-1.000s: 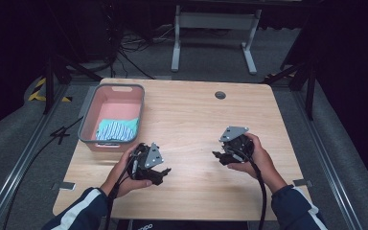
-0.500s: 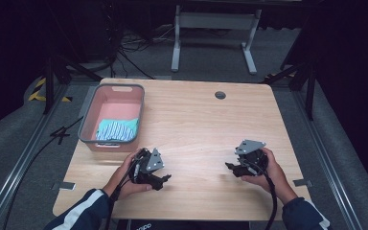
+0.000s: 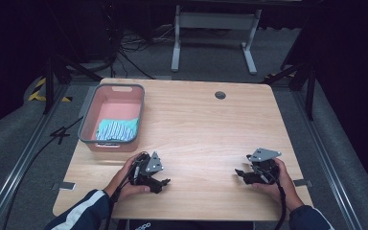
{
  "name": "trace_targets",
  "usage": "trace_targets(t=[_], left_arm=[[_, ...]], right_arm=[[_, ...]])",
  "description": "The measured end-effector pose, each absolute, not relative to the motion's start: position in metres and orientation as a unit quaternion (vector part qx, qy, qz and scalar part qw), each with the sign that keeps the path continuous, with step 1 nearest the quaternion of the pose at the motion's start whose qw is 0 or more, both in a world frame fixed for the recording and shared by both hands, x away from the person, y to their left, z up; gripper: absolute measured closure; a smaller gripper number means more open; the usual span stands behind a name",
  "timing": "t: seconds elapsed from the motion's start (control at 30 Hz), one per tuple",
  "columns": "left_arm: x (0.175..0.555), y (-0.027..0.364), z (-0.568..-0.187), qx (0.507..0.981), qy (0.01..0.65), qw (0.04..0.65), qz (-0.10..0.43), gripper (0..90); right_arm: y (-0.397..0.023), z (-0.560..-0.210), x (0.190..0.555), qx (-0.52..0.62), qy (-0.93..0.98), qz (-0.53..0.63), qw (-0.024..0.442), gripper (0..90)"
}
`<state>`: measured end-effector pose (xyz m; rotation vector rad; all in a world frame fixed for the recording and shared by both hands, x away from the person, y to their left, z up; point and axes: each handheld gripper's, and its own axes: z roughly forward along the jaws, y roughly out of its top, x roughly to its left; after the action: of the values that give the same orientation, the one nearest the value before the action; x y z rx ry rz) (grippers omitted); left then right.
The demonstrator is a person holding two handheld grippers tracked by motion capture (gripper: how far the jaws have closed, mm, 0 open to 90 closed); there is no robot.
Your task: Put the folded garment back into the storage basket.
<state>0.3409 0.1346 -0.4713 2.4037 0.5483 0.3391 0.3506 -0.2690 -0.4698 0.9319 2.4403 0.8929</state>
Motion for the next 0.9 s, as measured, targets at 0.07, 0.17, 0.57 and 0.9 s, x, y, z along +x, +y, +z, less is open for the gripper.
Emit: trace_targets(t=[0.07, 0.17, 0.57, 0.9], left_arm=[[0.341, 0.135, -0.475, 0.913, 0.217, 0.328, 0.112, 17.9], [0.343, 0.139, -0.478, 0.907, 0.23, 0.341, 0.094, 17.8], [0.344, 0.142, -0.483, 0.898, 0.237, 0.36, 0.087, 14.9], [0.345, 0.142, -0.483, 0.898, 0.238, 0.358, 0.086, 13.5]], right_arm=[[-0.277, -0.475, 0.346, 0.346, 0.861, 0.324, 0.184, 26.5], [-0.287, -0.479, 0.341, 0.362, 0.849, 0.342, 0.178, 25.3], [-0.299, -0.486, 0.337, 0.386, 0.829, 0.368, 0.168, 20.6], [-0.298, -0.486, 0.337, 0.387, 0.829, 0.367, 0.169, 20.1]])
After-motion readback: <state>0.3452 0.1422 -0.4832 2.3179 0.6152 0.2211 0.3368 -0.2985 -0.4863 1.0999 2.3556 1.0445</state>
